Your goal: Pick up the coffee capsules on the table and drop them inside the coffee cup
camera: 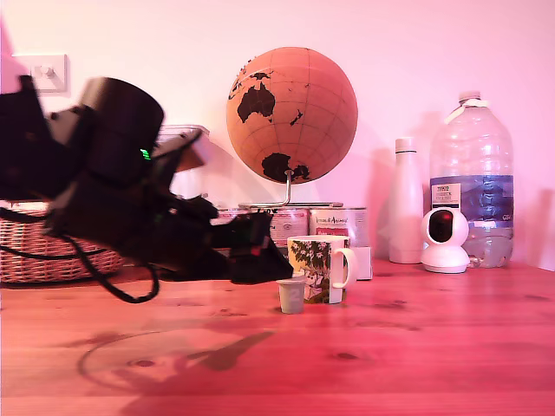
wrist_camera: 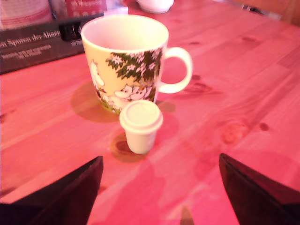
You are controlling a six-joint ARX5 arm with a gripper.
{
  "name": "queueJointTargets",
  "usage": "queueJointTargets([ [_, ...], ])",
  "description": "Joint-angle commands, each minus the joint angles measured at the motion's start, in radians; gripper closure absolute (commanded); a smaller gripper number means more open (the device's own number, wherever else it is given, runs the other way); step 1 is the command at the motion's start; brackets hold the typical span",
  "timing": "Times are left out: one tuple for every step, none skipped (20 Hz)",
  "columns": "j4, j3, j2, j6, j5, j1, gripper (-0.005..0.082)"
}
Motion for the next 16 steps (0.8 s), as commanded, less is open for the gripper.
queueJointTargets([
  [-0.025, 0.033, 0.045, 0.0, 0.001, -0.004, 0.0055],
  [-0.053, 0.054, 0.056, 0.0, 0.001, -0.004, 0.0054],
  [-0.072, 0.074, 0.067, 0.0, 0.001, -0.004, 0.0055],
  [-0.083, 0.093, 0.079, 0.0, 0.001, -0.004, 0.0055],
  [-0.1, 0.111, 0.09, 0.0, 0.001, -0.004, 0.0055],
  [-0.12, 0.13, 0.102, 0.0, 0.001, -0.004, 0.0055],
  [-0.145, 0.148, 0.109, 0.0, 0.001, -0.004, 0.0055],
  [-0.159, 0.163, 0.117, -0.002, 0.001, -0.004, 0.0055],
  [-0.173, 0.173, 0.117, -0.002, -0.003, -0.004, 0.0055],
  [-0.174, 0.18, 0.123, -0.003, -0.006, -0.005, 0.0055],
  [-0.175, 0.189, 0.124, -0.003, -0.014, -0.006, 0.0055],
  [-0.18, 0.199, 0.131, -0.003, -0.014, -0.006, 0.0055],
  [-0.199, 0.212, 0.137, -0.008, -0.014, -0.006, 0.0055],
  [-0.206, 0.225, 0.15, -0.008, -0.013, -0.006, 0.0056],
  [-0.215, 0.238, 0.162, -0.011, -0.013, -0.006, 0.0056],
  [-0.223, 0.253, 0.175, -0.012, -0.013, -0.006, 0.0057],
])
